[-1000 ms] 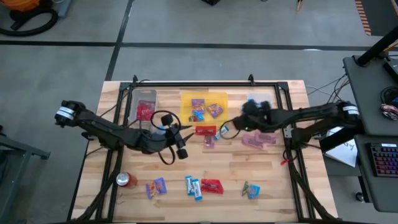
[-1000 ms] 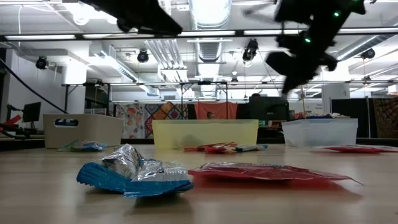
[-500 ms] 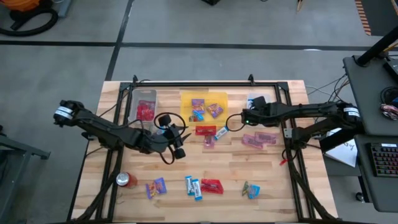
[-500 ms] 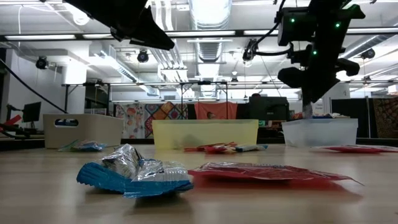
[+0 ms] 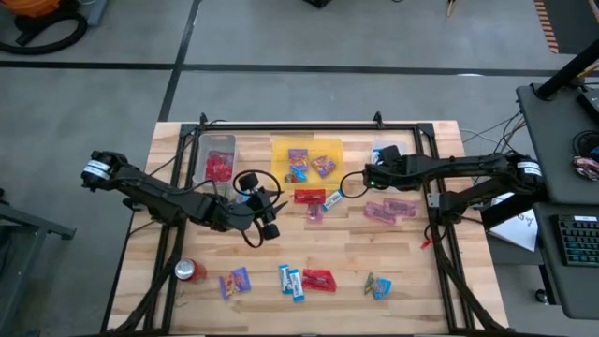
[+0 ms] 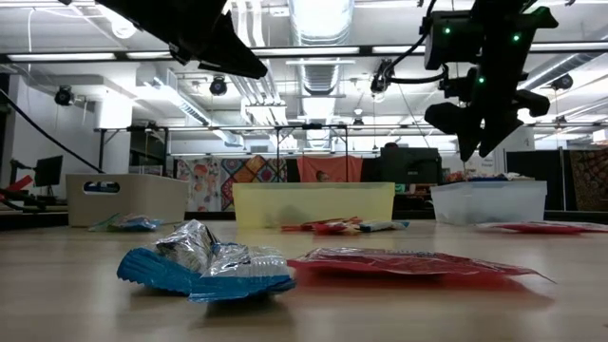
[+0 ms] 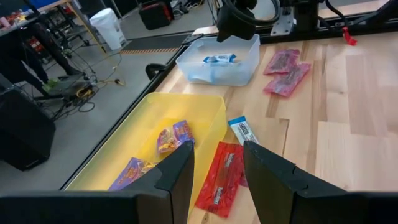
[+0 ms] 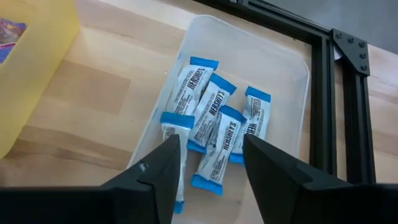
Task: Sort candy
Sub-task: Put the red gummy into the gray bin
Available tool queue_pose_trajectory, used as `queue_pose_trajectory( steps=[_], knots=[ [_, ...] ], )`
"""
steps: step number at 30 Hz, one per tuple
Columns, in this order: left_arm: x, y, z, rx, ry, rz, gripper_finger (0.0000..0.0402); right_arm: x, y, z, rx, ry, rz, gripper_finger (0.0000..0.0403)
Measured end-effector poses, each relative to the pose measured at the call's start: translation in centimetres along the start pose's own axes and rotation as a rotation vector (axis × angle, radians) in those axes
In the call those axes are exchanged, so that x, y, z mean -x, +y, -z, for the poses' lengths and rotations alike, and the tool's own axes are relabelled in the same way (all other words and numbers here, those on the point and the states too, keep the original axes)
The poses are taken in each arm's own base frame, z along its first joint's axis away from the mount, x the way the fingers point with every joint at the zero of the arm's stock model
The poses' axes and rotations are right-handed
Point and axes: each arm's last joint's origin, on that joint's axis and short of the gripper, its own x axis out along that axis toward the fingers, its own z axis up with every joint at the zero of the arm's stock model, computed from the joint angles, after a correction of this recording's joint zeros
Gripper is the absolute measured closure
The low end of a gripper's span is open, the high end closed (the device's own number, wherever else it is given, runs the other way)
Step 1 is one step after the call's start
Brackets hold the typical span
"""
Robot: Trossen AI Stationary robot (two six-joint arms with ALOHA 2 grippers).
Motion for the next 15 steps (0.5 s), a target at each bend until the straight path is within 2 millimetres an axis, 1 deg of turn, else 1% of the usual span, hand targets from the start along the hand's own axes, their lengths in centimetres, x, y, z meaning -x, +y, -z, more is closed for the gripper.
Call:
queue_pose_trajectory(
  steps=[4, 8, 10, 12, 15],
  knots=[
    [0.0, -0.2, 0.0, -0.001, 0.006, 0.078, 0.0278, 0.3, 0.0, -0.2, 0.033, -0.001, -0.007, 0.0234],
    [0.1, -0.6, 0.1, -0.006, 0.024, 0.222, 0.0278, 2.2, 0.8, -1.2, 0.101, -0.001, -0.11, 0.0241],
    [0.1, -0.8, 0.1, -0.006, 0.028, 0.274, 0.0278, 3.2, 1.3, -1.4, 0.167, 0.023, -0.185, 0.0245],
    [0.2, -0.8, 0.2, -0.007, 0.03, 0.289, 0.0278, 4.1, 2.1, -1.6, 0.243, 0.051, -0.295, 0.0249],
    [0.2, -0.8, 0.3, -0.015, 0.045, 0.286, 0.0278, 5.2, 3.3, -1.1, 0.376, 0.107, -0.494, 0.0255]
  ],
)
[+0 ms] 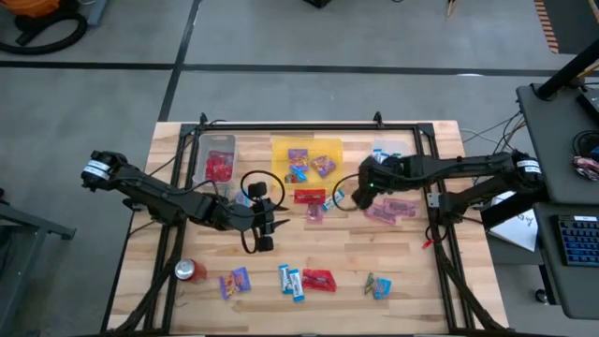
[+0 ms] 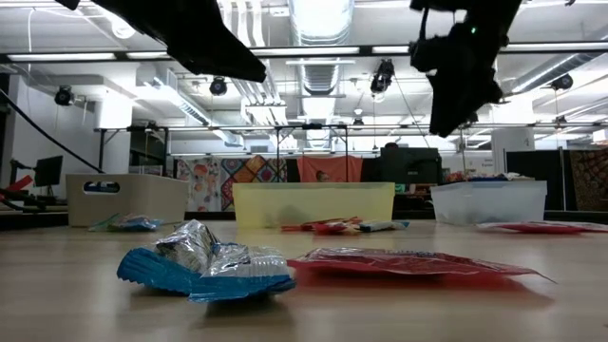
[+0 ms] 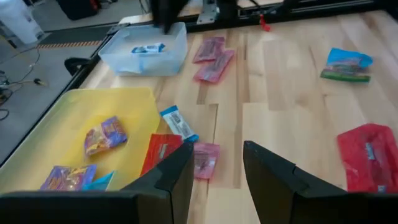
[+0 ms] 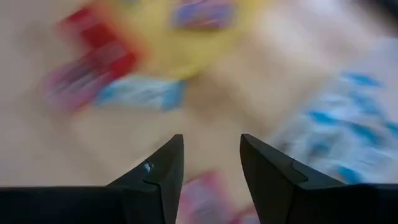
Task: Sort candy
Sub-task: Put the red gummy into the gray bin
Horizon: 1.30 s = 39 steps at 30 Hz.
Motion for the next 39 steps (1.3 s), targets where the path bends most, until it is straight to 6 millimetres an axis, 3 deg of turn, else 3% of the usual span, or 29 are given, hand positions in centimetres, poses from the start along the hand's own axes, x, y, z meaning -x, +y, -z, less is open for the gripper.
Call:
queue_pose_trajectory(
  steps=[3, 8, 12, 19, 28, 39],
  knots=[
    [0.0, 0.0, 0.1, -0.008, 0.014, -0.008, 0.0278, 0.0, 1.7, 0.6, 0.113, 0.059, -0.171, 0.0259],
    [0.0, 0.0, 0.2, -0.014, 0.023, -0.009, 0.0278, -0.9, 3.9, 2.6, 0.28, 0.215, -0.25, 0.026],
    [0.0, 0.1, 0.2, -0.015, 0.023, -0.009, 0.0278, -2.6, 5.0, 4.4, 0.363, 0.361, -0.168, 0.0251],
    [0.0, 0.0, 0.2, -0.019, 0.023, -0.01, 0.0278, -6.0, 4.9, 6.4, 0.415, 0.605, 0.049, 0.0225],
    [0.0, 0.0, 0.3, -0.022, 0.027, -0.011, 0.0278, -8.6, 5.1, 6.9, 0.502, 0.601, 0.194, 0.0209],
    [0.0, 0.0, 0.3, -0.023, 0.029, -0.012, 0.0278, -10.3, 5.5, 7.2, 0.532, 0.586, 0.25, 0.0236]
  ],
)
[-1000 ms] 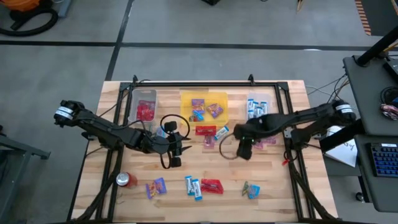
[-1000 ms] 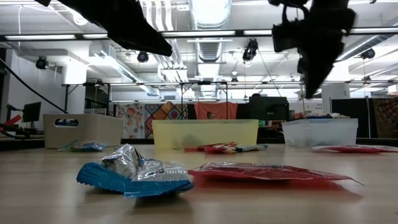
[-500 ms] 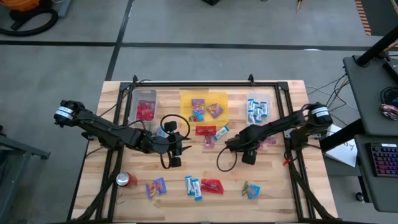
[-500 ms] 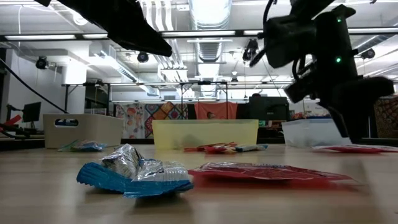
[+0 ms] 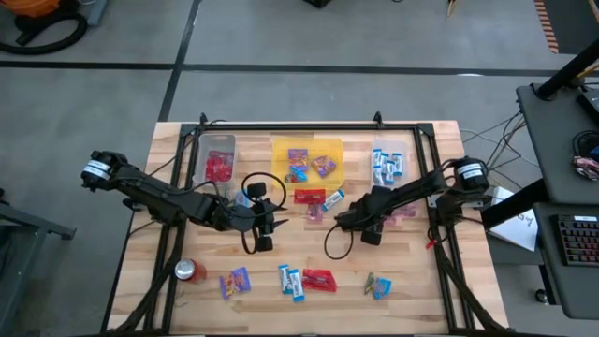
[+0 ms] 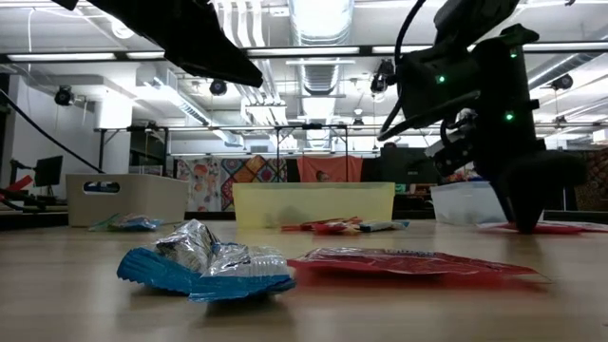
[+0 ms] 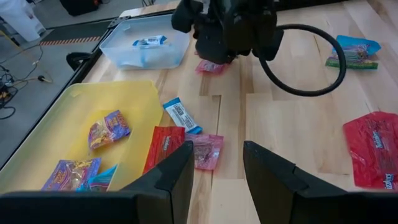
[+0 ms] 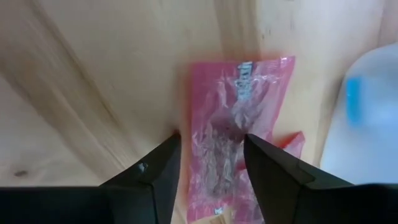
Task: Sort candy
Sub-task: Put the red gummy into the gray bin
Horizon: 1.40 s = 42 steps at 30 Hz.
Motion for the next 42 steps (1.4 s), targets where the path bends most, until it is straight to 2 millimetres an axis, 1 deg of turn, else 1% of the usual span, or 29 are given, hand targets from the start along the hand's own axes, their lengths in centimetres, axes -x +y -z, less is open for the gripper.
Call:
queue_pose_trajectory(
  steps=[3, 5, 12, 14, 20, 26, 31, 37, 42],
  knots=[
    [0.0, 0.0, 0.0, 0.0, 0.0, 0.0, 0.0278, -0.2, 0.2, -0.2, 0.009, -0.003, -0.002, 0.0255],
    [0.0, 0.0, 0.0, 0.0, 0.0, 0.0, 0.0278, -0.3, 0.2, -0.3, 0.012, -0.004, -0.007, 0.0275],
    [0.0, 0.0, 0.0, 0.001, 0.0, 0.0, 0.0278, -0.3, 0.3, -0.3, 0.03, -0.003, -0.033, 0.0375],
    [0.0, 0.0, 0.0, 0.001, -0.001, 0.0, 0.0278, -0.3, 0.3, -0.3, 0.036, -0.002, -0.038, 0.0388],
    [0.0, 0.0, 0.0, 0.001, -0.001, 0.001, 0.0278, 0.2, 0.2, -0.1, 0.033, -0.016, -0.067, 0.0394],
    [0.0, 0.0, 0.1, 0.002, -0.002, 0.003, 0.0278, 2.1, -0.2, 0.3, 0.041, -0.113, -0.152, 0.0394],
    [-0.1, -0.2, 0.4, 0.007, -0.011, 0.065, 0.0278, 4.2, -0.5, 0.6, 0.054, -0.262, -0.223, 0.0394],
    [-0.2, -0.4, 0.7, 0.001, -0.08, 0.123, 0.0278, 6.5, -0.7, 1.0, 0.096, -0.513, -0.322, 0.0394],
    [-0.3, -0.4, 1.2, 0.004, -0.105, 0.123, 0.0278, 6.8, -0.9, 1.6, 0.098, -0.626, -0.362, 0.0394]
  ],
)
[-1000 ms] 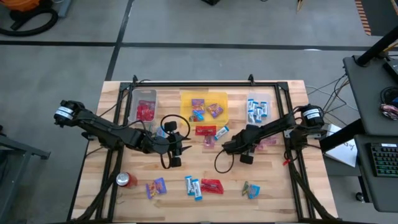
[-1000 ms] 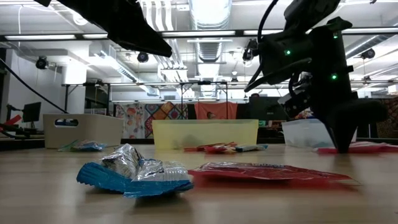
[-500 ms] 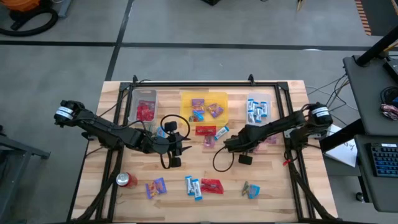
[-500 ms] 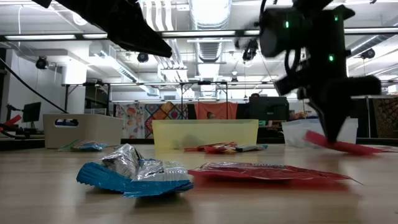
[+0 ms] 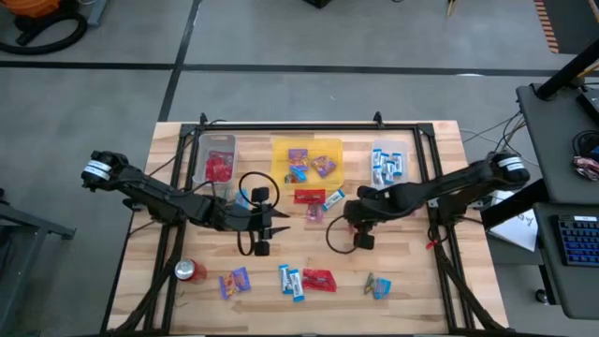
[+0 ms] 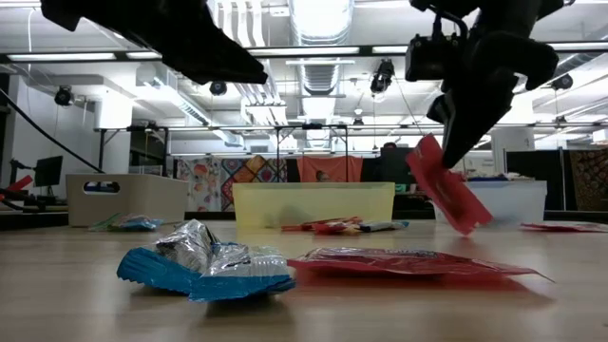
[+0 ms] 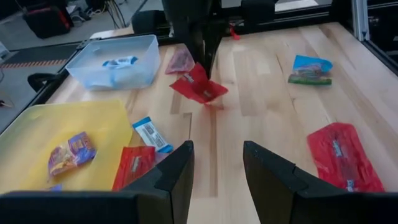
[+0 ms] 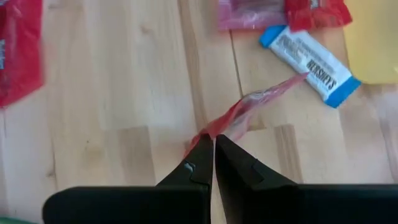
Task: Sort candy
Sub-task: Put the red gummy into the gray bin
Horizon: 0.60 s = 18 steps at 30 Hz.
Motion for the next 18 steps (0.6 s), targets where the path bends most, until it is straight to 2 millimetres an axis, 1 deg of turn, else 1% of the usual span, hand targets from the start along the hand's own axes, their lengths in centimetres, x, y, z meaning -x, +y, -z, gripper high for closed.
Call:
queue_pose_trajectory(
  steps=[6, 9, 14, 18],
  knots=[
    [0.0, 0.0, 0.0, 0.002, -0.007, 0.009, 0.0278, -0.7, -0.2, 1.3, 0.025, -0.098, -0.032, 0.0394],
    [0.0, -0.2, -0.2, 0.007, -0.027, 0.067, 0.0278, -1.2, -0.3, 2.0, 0.03, -0.14, -0.045, 0.0394],
    [-1.1, -0.5, -0.2, 0.02, -0.087, 0.091, 0.0278, -2.0, -0.4, 2.8, 0.026, -0.184, -0.059, 0.0394],
    [-2.4, -0.6, 0.6, 0.014, -0.077, 0.08, 0.0278, -2.1, -0.5, 3.0, -0.003, -0.188, -0.004, 0.0394]
  ],
)
